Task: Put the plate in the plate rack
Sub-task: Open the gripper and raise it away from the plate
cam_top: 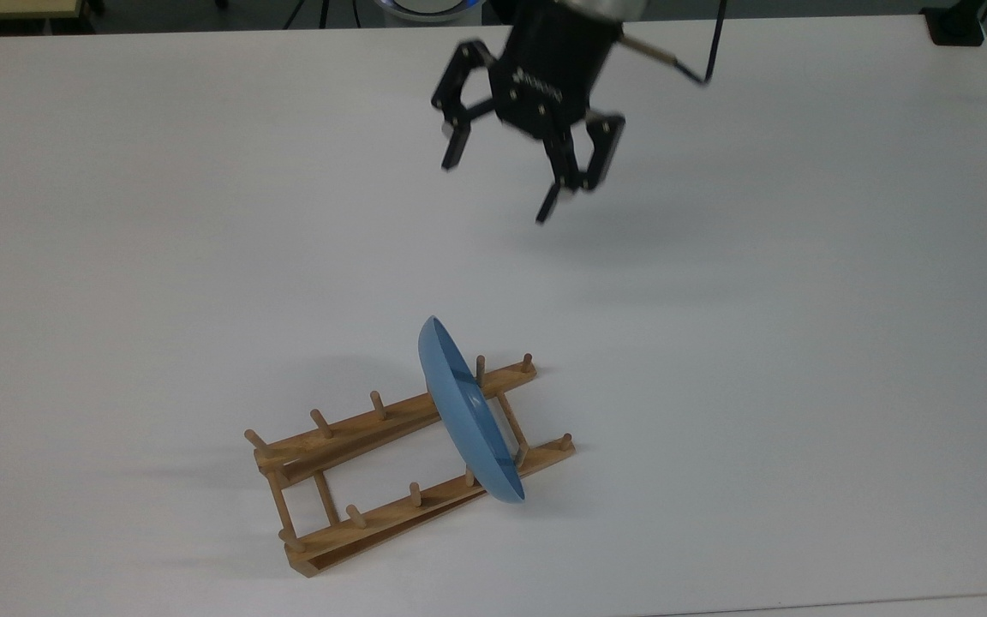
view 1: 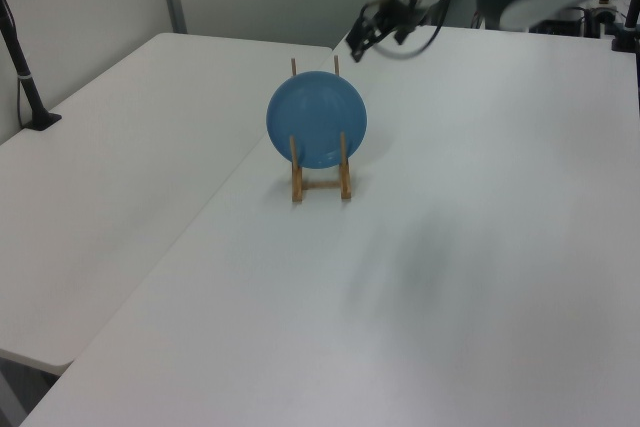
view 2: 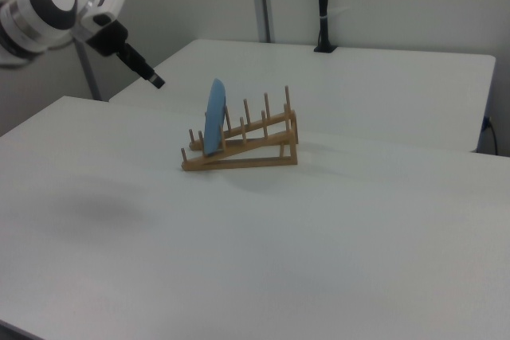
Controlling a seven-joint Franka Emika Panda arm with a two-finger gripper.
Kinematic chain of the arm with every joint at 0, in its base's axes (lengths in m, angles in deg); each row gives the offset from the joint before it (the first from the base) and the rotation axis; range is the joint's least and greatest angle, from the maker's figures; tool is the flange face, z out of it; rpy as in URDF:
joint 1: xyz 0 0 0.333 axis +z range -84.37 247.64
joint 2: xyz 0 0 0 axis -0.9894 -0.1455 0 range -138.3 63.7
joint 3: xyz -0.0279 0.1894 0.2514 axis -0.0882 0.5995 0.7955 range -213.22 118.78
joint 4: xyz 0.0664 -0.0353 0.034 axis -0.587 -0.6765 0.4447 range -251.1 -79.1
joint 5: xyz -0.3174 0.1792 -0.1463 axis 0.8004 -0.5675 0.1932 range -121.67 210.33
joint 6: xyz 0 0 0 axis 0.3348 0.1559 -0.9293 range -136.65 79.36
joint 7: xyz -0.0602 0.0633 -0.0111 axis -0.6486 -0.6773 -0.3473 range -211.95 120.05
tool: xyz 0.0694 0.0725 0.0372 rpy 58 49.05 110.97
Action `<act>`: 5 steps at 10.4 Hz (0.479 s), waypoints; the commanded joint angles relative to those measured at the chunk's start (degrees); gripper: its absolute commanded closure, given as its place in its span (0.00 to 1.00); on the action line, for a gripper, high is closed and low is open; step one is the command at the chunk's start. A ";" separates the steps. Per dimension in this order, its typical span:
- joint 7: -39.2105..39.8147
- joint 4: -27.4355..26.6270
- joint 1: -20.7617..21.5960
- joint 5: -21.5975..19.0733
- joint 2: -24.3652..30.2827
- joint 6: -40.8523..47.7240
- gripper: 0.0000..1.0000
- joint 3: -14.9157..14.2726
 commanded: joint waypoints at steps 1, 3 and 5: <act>15.41 -1.04 -5.06 -24.77 9.30 10.51 0.00 0.25; 18.68 -1.22 -5.95 -31.83 12.39 17.90 0.00 -1.23; 27.59 -1.57 -5.43 -34.05 13.62 23.44 0.00 -3.61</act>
